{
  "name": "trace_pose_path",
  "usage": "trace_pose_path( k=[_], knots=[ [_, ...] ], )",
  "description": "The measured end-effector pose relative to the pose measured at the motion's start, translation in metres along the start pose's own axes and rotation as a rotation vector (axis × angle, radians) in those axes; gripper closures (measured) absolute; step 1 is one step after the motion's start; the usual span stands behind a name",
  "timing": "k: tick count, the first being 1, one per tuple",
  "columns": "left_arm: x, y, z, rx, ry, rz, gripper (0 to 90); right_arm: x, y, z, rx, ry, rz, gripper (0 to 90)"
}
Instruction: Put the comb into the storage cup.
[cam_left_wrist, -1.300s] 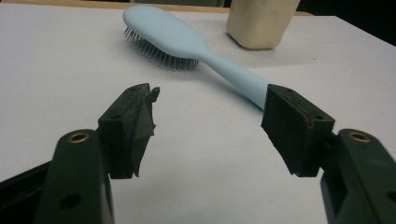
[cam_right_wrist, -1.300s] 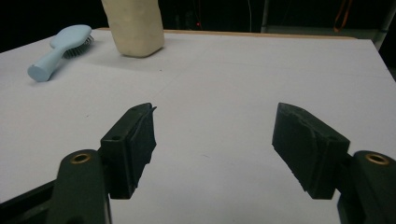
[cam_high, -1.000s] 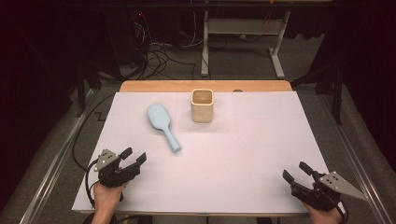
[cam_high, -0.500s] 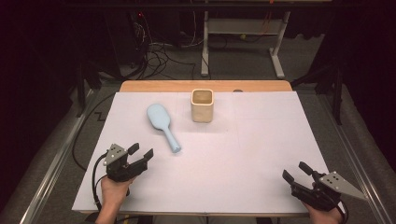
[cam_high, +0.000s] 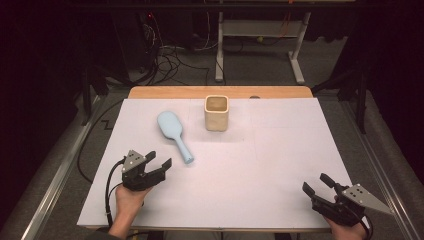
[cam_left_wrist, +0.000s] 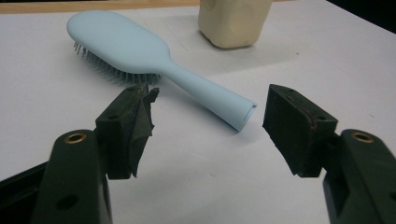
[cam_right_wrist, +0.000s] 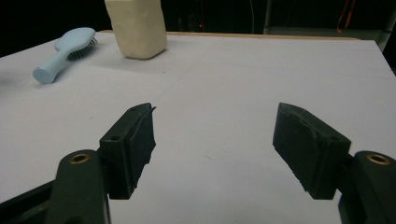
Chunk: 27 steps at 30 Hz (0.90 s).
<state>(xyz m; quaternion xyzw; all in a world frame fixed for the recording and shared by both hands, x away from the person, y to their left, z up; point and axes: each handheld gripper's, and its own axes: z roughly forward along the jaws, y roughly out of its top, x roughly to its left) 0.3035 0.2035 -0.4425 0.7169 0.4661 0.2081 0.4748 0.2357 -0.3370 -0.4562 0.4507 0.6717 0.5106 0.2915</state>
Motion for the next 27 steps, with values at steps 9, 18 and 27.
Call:
trace_pose_path(
  k=[9, 18, 27],
  knots=[
    [-0.007, 0.010, 0.011, 0.041, -0.011, 0.001, 32.7, 0.000, 0.000, 0.000, 0.000, 0.006, -0.002, 30.1],
    [-0.015, 0.018, 0.022, 0.063, -0.017, 0.026, 33.4, 0.000, 0.000, 0.000, 0.000, 0.013, 0.000, 29.8],
    [-0.015, 0.024, 0.031, 0.094, -0.015, 0.016, 33.0, 0.001, 0.000, 0.000, -0.003, 0.021, 0.001, 29.4]
  ],
)
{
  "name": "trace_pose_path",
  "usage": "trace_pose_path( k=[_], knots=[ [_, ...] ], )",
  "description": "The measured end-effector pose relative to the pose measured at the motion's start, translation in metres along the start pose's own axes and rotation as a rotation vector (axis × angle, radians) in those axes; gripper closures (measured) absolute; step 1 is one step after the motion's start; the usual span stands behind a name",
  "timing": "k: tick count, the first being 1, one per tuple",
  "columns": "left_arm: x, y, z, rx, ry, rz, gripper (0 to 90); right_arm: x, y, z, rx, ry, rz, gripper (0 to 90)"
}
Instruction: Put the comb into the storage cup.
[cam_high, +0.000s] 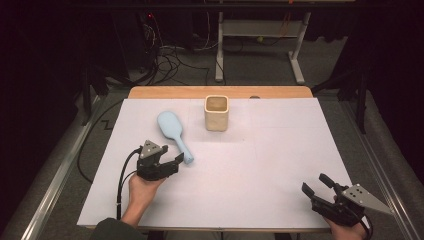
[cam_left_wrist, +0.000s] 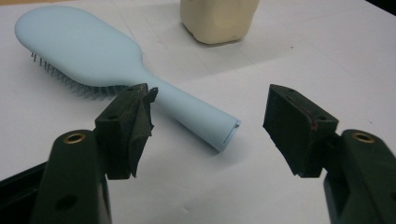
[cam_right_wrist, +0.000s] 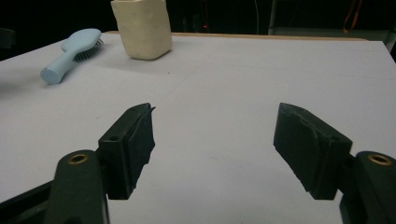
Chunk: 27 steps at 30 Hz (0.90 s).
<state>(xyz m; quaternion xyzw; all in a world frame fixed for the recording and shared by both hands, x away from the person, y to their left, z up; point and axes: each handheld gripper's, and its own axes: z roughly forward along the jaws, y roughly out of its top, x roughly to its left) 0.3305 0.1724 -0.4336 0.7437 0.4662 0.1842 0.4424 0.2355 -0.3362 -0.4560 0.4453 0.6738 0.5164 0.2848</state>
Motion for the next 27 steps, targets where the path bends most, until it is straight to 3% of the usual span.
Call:
trace_pose_path(
  k=[19, 27],
  knots=[
    [-0.003, 0.022, 0.011, 0.008, 0.001, 0.020, 32.8, -0.001, 0.000, 0.000, -0.001, 0.004, 0.004, 29.3],
    [-0.006, 0.036, 0.020, 0.045, 0.013, 0.037, 33.8, -0.001, 0.000, 0.000, -0.006, 0.007, 0.007, 29.3]
  ],
)
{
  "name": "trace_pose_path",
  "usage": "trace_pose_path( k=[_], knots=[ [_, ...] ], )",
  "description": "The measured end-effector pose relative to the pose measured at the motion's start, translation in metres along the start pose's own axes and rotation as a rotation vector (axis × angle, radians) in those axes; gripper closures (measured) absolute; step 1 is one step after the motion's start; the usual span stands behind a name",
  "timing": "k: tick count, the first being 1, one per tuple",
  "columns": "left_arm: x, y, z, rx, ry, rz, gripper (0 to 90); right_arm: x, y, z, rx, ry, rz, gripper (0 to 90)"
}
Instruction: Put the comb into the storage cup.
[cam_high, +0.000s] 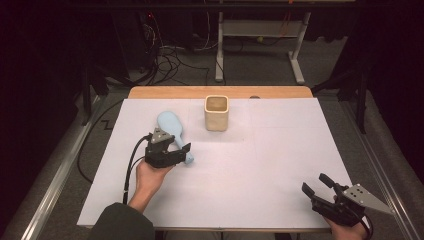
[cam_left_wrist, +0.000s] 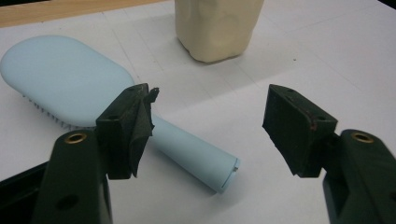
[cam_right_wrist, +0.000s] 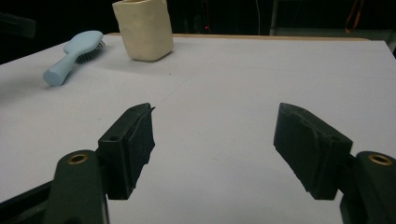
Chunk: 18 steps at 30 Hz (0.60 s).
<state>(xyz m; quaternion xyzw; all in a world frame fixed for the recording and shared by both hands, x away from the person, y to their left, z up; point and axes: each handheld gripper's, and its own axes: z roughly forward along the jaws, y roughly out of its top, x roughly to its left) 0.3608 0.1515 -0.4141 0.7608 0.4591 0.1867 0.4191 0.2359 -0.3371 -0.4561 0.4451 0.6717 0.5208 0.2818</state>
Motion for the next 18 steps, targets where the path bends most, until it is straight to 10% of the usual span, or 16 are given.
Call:
trace_pose_path(
  k=[18],
  knots=[
    [0.008, 0.036, 0.017, 0.193, 0.058, -0.028, 33.9, 0.000, 0.000, 0.000, -0.001, 0.003, 0.008, 29.3]
  ],
)
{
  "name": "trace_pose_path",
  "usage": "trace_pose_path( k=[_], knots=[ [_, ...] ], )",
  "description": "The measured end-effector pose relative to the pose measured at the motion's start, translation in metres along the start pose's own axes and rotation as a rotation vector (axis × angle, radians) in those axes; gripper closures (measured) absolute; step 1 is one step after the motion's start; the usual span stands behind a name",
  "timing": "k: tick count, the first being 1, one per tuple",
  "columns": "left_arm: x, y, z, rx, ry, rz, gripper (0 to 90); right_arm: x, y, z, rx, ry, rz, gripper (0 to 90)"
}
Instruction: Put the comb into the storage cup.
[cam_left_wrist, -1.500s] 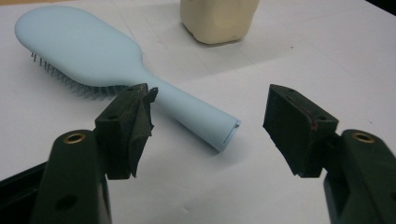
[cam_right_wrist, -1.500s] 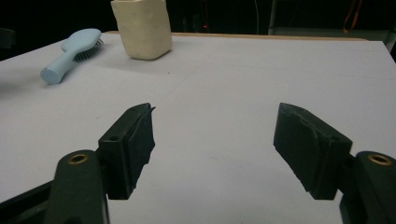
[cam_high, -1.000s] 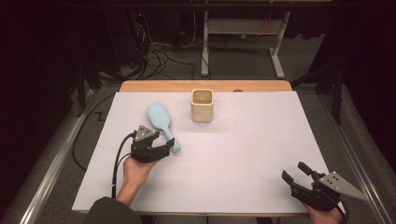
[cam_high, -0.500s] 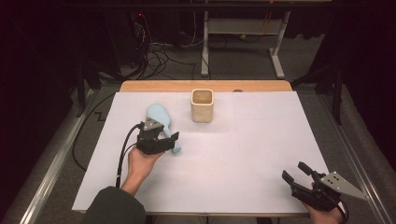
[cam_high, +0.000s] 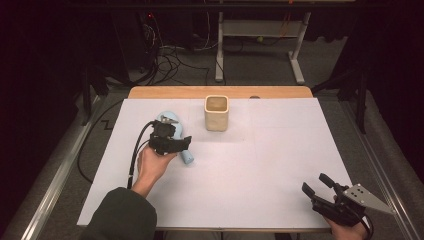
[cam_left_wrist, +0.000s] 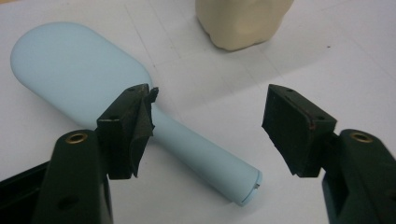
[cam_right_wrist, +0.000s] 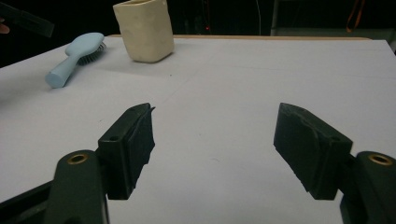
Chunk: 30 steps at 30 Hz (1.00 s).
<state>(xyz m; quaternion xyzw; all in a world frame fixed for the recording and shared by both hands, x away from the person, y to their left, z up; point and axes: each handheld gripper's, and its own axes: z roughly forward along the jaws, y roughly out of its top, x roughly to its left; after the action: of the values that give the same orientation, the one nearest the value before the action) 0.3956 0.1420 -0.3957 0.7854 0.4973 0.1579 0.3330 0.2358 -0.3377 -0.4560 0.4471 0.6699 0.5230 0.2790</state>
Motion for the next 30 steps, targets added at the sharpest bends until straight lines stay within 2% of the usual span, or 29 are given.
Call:
trace_pose_path(
  k=[3, 4, 7, 8, 9, 10, 16, 19, 21, 30],
  knots=[
    [0.002, 0.009, 0.004, 0.059, 0.001, -0.026, 33.9, 0.000, 0.000, 0.000, -0.001, 0.003, 0.001, 29.3],
    [0.002, 0.009, 0.004, 0.059, 0.001, -0.026, 33.9, 0.000, 0.000, 0.000, -0.001, 0.003, 0.001, 29.3],
    [0.004, 0.014, 0.009, 0.111, 0.004, -0.060, 33.3, 0.000, 0.000, 0.000, 0.001, 0.003, 0.001, 29.3],
    [0.004, 0.014, 0.009, 0.111, 0.004, -0.060, 32.9, 0.000, 0.000, 0.000, -0.001, 0.004, 0.001, 29.3],
    [0.007, 0.015, 0.013, 0.140, 0.010, -0.081, 32.6, 0.000, 0.000, 0.000, -0.002, 0.005, 0.001, 29.3],
    [0.007, 0.015, 0.013, 0.140, 0.010, -0.081, 32.5, 0.000, 0.000, 0.000, -0.001, 0.006, 0.000, 29.3],
    [0.018, 0.018, 0.025, 0.223, 0.015, -0.154, 31.0, 0.000, 0.000, 0.000, 0.001, 0.007, 0.000, 29.3],
    [0.020, 0.018, 0.027, 0.232, 0.016, -0.171, 30.6, 0.000, 0.000, 0.000, 0.003, 0.009, 0.000, 29.3],
    [0.022, 0.019, 0.032, 0.258, 0.023, -0.191, 30.4, 0.000, 0.000, 0.000, 0.005, 0.010, 0.000, 29.3],
    [0.021, 0.022, 0.042, 0.297, 0.020, -0.210, 30.7, 0.000, 0.000, 0.001, 0.006, 0.014, 0.001, 29.4]
  ],
)
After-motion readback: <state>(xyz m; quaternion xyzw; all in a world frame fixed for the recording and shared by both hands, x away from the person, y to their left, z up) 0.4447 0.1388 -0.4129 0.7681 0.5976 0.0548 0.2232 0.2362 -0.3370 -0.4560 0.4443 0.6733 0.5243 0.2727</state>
